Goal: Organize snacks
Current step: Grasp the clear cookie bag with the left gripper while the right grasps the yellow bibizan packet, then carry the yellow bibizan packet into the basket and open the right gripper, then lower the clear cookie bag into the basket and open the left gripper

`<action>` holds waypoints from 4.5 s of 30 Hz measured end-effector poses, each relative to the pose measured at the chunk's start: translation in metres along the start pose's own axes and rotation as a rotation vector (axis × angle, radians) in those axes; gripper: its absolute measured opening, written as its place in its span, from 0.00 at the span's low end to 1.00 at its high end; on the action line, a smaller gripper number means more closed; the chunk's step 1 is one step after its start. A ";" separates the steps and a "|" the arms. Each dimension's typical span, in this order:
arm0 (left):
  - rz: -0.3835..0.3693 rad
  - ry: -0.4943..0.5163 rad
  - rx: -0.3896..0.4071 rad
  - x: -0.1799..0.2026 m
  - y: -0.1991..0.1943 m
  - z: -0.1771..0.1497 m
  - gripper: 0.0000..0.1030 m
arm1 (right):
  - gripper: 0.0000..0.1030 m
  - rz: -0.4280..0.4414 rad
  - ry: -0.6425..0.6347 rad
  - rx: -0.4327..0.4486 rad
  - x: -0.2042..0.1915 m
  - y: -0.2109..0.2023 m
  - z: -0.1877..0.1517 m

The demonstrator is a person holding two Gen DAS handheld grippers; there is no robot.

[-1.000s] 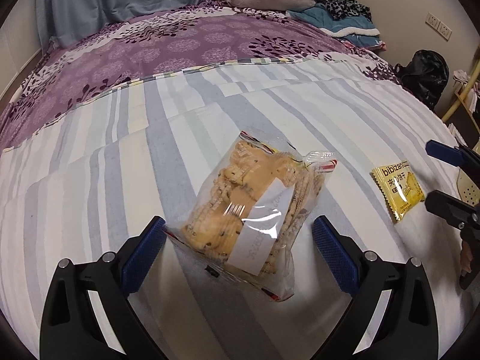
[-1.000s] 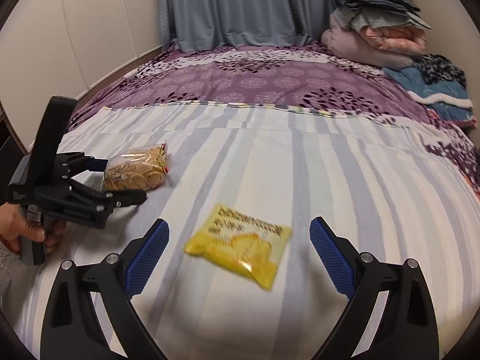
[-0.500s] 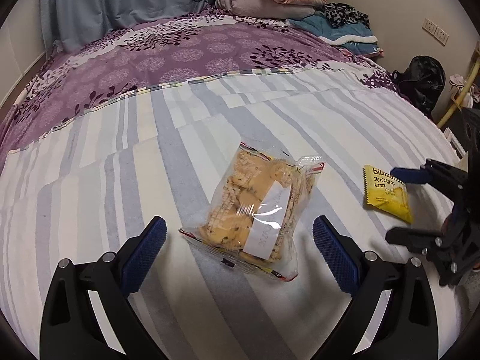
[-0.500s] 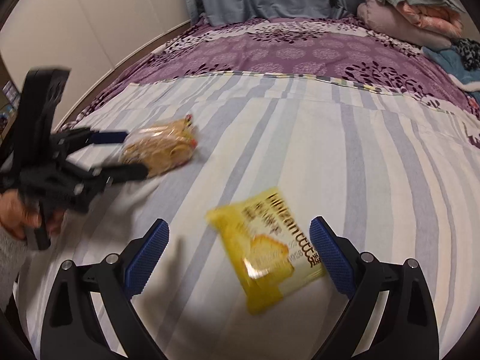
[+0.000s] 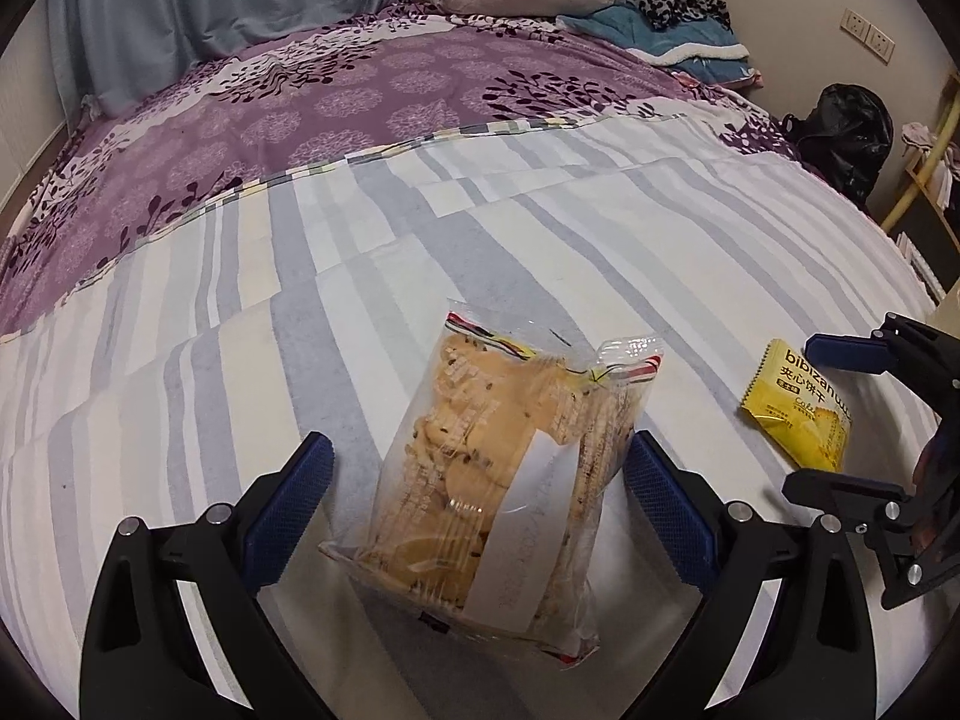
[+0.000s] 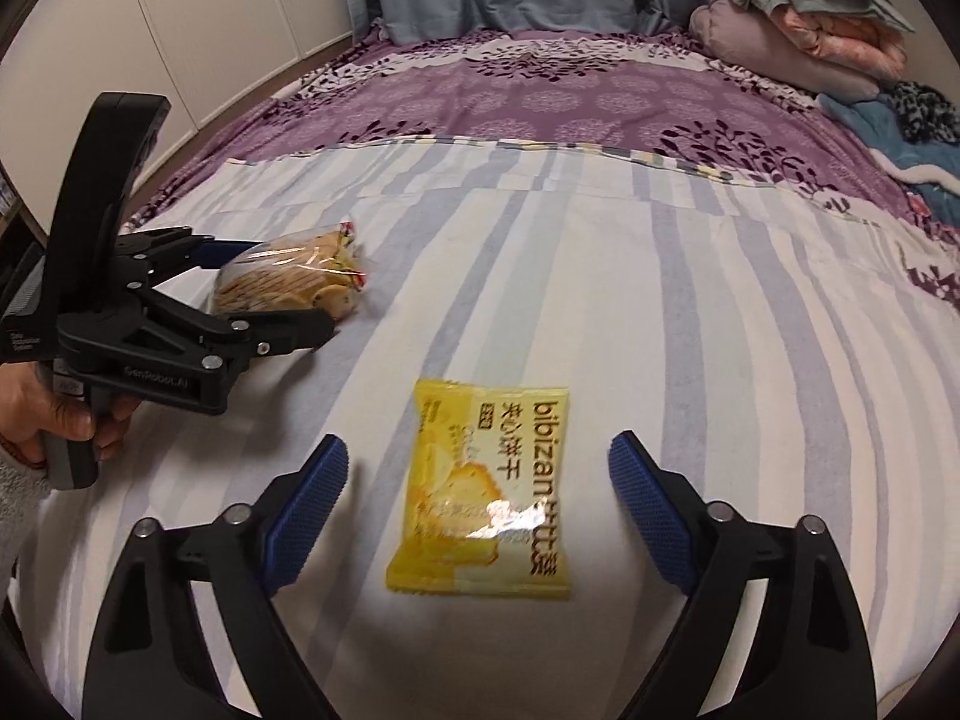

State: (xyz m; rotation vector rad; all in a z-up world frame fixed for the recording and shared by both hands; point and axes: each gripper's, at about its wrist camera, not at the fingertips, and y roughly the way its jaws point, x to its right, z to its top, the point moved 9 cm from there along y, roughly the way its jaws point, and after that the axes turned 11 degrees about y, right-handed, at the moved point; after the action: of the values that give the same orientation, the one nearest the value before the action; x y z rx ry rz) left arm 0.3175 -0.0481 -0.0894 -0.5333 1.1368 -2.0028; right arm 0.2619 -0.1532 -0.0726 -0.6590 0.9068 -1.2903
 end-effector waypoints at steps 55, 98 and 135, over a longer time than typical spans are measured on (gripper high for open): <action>0.059 -0.053 0.224 0.158 -0.208 -0.057 0.57 | 0.45 -0.075 0.220 0.393 0.072 -0.284 -0.104; -0.024 0.117 0.259 0.300 -0.222 -0.023 0.57 | 0.79 -0.309 0.559 0.528 0.232 -0.352 -0.199; -0.276 0.387 0.290 0.481 -0.188 0.038 0.93 | 0.89 -0.398 0.670 0.612 0.275 -0.397 -0.241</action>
State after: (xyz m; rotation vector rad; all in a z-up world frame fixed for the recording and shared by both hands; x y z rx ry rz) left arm -0.0345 -0.3843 0.0859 -0.1598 1.0040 -2.5376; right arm -0.1400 -0.4773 0.0835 0.1093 0.8507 -2.0930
